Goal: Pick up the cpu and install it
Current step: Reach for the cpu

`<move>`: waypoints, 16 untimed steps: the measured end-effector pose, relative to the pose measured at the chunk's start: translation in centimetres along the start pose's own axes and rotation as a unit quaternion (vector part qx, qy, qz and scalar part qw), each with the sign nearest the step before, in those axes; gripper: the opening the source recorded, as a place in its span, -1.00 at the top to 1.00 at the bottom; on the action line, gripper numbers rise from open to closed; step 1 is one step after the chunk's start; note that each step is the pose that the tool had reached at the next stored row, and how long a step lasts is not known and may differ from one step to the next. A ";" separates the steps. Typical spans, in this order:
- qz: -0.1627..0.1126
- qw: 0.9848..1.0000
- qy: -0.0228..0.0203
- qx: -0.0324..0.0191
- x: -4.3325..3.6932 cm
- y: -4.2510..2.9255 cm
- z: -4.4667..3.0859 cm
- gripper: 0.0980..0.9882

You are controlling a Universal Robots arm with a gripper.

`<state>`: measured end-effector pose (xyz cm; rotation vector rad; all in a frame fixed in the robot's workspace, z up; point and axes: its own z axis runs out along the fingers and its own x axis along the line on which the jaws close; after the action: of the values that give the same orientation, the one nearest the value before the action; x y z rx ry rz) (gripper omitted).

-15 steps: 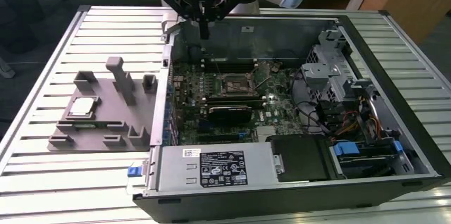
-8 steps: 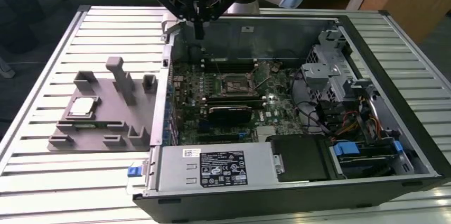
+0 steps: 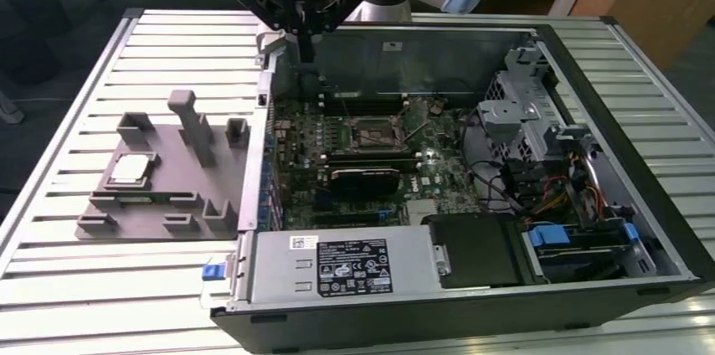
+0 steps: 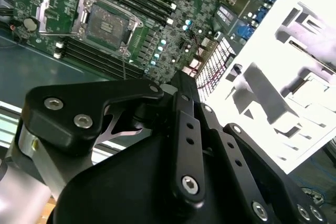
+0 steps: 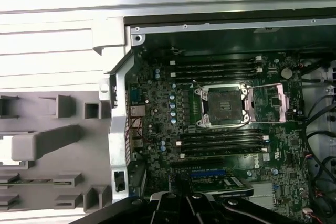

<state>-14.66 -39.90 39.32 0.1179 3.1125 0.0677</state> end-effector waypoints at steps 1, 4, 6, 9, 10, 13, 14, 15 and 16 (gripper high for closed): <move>0.000 1.000 0.000 0.000 0.15 -0.01 0.00 0.98; 0.000 1.000 0.000 0.000 0.59 -0.04 -0.01 0.98; 0.000 1.000 0.000 0.000 0.81 -0.06 -0.02 0.98; 0.000 1.000 0.000 0.000 1.16 -0.09 -0.03 0.98; 0.000 1.000 0.000 0.000 1.28 -0.10 -0.03 0.98; 0.000 1.000 0.000 0.000 1.64 -0.12 -0.04 0.98; 0.000 1.000 0.000 0.000 1.78 -0.13 -0.05 0.98; 0.000 1.000 0.000 0.000 1.92 -0.14 -0.05 0.98; 0.000 1.000 0.000 0.000 2.08 -0.16 -0.06 0.98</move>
<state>-16.74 -39.89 39.32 0.1181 3.1123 0.0676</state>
